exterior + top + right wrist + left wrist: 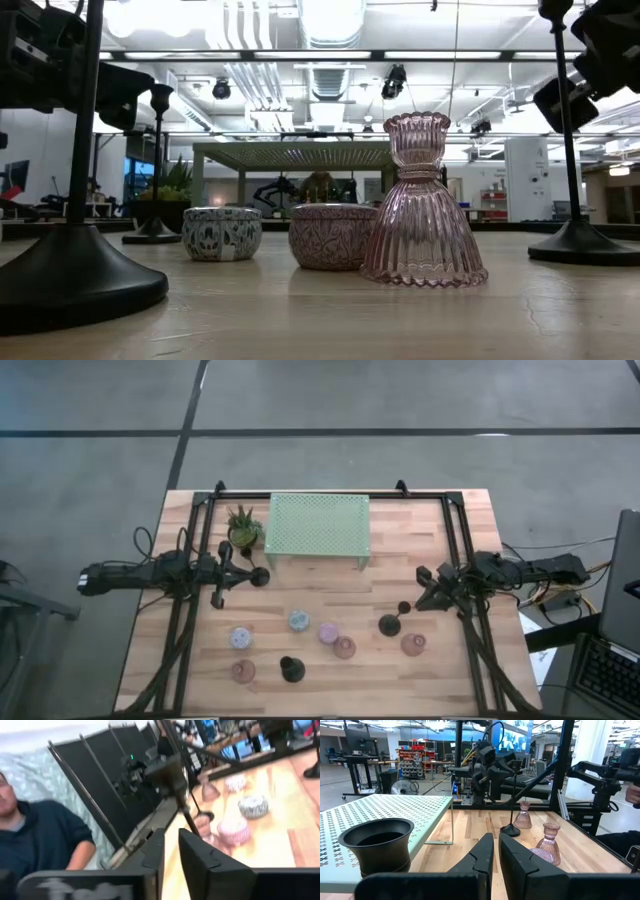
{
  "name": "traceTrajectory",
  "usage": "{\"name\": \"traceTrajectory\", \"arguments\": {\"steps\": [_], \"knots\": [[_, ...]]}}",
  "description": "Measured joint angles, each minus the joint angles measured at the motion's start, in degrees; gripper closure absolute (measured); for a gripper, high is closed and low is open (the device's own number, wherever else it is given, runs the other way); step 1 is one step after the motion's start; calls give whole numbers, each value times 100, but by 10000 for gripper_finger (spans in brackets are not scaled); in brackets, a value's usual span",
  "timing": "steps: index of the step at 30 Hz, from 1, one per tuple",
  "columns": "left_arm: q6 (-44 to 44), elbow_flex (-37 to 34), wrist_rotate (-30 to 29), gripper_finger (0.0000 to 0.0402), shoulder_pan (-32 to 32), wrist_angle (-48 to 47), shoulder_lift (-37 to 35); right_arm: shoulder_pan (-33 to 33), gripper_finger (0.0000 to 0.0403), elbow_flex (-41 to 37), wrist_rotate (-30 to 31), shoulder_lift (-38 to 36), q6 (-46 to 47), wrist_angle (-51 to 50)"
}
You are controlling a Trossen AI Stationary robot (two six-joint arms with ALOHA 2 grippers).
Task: Pick & Place candle stick holders
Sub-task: Put the right black candle holder on the shelf
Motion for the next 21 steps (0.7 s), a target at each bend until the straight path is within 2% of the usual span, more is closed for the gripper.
{"name": "traceTrajectory", "arguments": {"steps": [12, 18, 21], "knots": [[1, 0, 0, 367, 0, -2, 0, 410, 255, 0, 803, 692, -662, 126], [0, -2, 0, 367, -2, -2, 2, 600, 241, -2, 832, 907, -906, 707], [1, -1, 0, 367, -2, -2, 1, 675, 241, -2, 1173, 1055, -1141, 832]]}}
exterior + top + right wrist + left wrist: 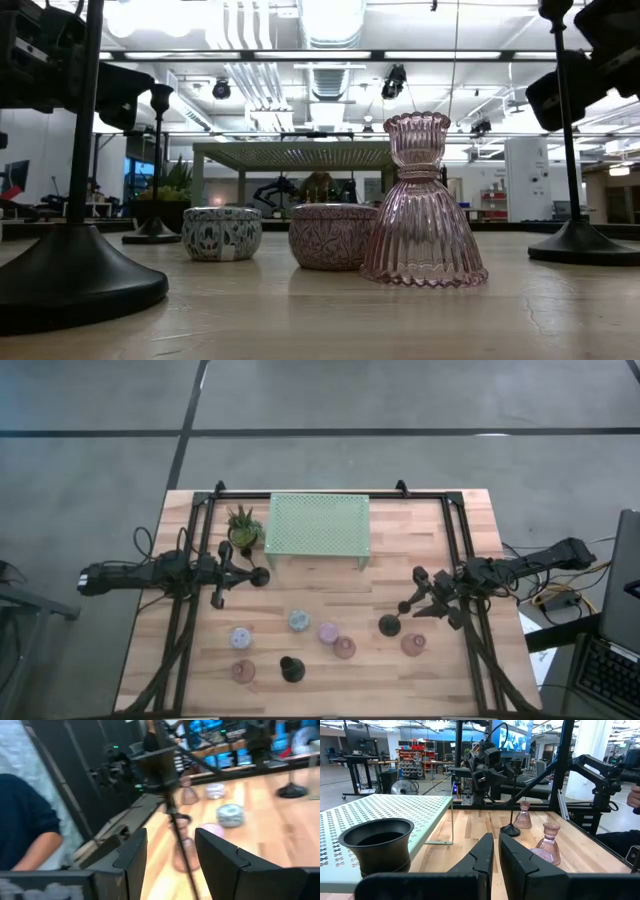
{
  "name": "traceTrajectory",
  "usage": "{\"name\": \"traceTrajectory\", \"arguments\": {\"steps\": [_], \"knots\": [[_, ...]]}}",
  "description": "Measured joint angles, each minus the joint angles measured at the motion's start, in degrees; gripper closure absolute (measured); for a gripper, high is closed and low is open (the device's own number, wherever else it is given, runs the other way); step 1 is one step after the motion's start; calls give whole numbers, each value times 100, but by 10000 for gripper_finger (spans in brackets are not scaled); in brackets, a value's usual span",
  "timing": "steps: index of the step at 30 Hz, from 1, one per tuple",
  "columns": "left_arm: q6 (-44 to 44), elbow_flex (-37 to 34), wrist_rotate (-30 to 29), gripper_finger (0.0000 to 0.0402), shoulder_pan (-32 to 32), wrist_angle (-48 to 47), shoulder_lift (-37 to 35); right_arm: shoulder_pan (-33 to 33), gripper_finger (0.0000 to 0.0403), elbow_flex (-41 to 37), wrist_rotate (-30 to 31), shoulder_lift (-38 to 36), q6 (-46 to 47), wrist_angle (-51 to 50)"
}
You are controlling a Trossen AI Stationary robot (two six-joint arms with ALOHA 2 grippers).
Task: Pick & Place candle stick holders
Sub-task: Put the right black candle holder on the shelf
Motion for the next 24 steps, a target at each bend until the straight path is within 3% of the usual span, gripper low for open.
{"name": "traceTrajectory", "arguments": {"steps": [12, 24], "knots": [[0, 0, 0, 367, 1, 0, 1, 6, 234, 0, 266, 351, -309, 454], [1, 1, 0, 367, 0, 0, 0, 414, 234, 112, 427, 1276, -430, 1030]]}}
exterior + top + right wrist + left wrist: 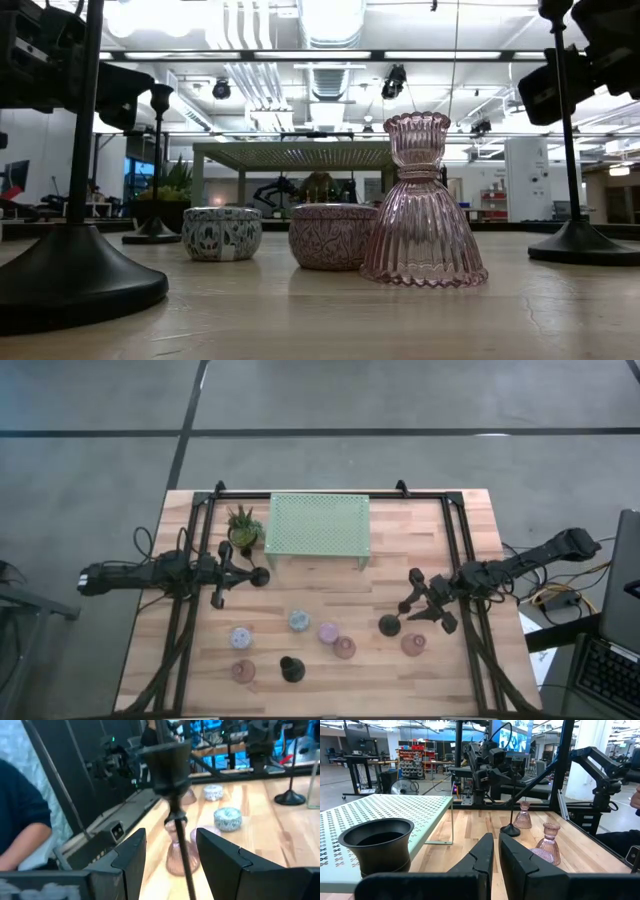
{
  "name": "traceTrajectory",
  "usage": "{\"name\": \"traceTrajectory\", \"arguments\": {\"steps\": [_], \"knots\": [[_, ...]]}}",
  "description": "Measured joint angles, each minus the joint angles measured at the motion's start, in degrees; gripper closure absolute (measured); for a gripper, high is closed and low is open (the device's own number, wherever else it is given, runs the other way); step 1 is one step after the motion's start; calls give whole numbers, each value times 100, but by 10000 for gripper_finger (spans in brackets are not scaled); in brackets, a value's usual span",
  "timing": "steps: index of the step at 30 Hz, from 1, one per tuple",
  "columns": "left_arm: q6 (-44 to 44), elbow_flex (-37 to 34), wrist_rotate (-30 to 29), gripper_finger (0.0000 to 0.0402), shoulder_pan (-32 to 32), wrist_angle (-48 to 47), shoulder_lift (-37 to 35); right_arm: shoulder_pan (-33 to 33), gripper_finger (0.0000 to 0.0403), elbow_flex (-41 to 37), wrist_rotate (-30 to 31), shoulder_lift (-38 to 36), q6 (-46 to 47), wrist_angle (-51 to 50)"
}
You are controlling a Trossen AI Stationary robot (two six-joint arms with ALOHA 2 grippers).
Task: Pick & Place candle stick holders
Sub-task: Put the right black candle holder on the shelf
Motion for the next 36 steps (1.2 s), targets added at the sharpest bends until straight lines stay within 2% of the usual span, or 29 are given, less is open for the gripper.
{"name": "traceTrajectory", "arguments": {"steps": [4, 12, 27, 36], "knots": [[-2, 0, 0, 367, 0, 0, -2, 175, 234, 192, 399, 423, -163, -13], [0, -1, 0, 367, 2, 0, 0, 246, 252, 670, 397, 957, -536, -54], [0, 0, 0, 367, 0, -2, -2, 242, 378, 721, 394, 1123, -736, -61], [0, 0, 0, 367, 0, -4, 0, 242, 378, 1040, 452, 1133, -873, -27]]}}
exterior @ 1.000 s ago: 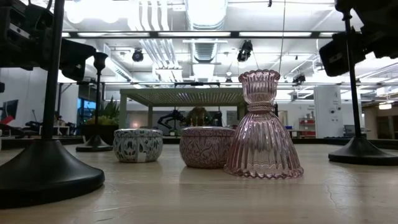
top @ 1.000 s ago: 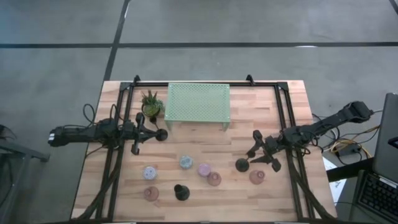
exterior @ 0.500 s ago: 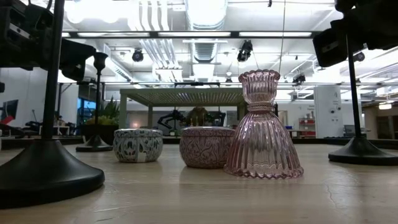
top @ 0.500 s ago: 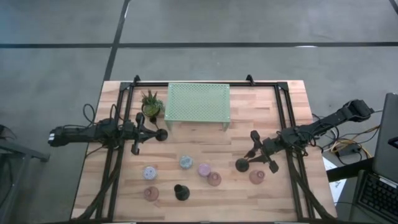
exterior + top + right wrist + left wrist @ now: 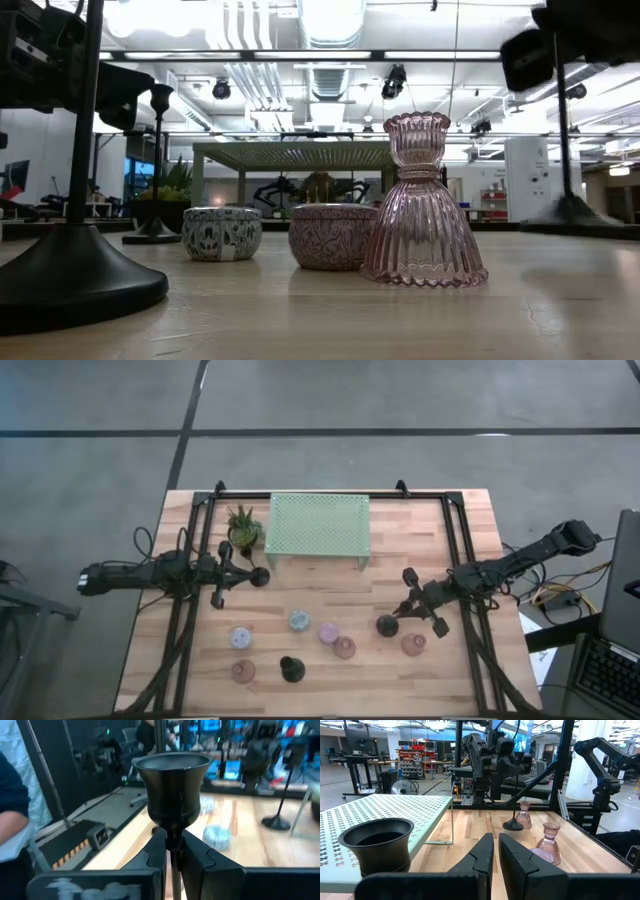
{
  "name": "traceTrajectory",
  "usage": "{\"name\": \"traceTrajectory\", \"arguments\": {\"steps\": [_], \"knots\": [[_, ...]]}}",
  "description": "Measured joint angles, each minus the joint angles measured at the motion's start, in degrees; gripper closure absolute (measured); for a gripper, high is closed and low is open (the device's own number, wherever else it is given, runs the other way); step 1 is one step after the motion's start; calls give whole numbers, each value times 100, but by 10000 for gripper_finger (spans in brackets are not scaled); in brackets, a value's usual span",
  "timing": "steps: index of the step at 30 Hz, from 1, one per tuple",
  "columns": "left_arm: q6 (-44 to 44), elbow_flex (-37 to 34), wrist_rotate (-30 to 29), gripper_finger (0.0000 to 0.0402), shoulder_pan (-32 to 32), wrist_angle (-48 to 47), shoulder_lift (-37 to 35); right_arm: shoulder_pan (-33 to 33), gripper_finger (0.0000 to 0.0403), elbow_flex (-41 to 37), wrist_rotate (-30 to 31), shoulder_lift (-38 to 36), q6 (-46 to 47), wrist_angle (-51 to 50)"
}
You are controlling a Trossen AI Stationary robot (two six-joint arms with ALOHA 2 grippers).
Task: Pick & Place candle stick holders
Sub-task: Put the right black candle holder on the shelf
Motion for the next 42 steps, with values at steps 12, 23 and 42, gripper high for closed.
{"name": "traceTrajectory", "arguments": {"steps": [12, 23, 42], "knots": [[0, -1, 0, 367, 0, -4, -1, -84, 379, 1916, 1298, 58, -427, -1864], [-2, -2, 0, 367, 0, -9, -2, -1066, 379, 3317, 1341, 475, -636, -2616], [0, -1, 0, 367, 1, -9, -1, -4339, 380, 4832, -1333, 2045, -566, -2719]]}}
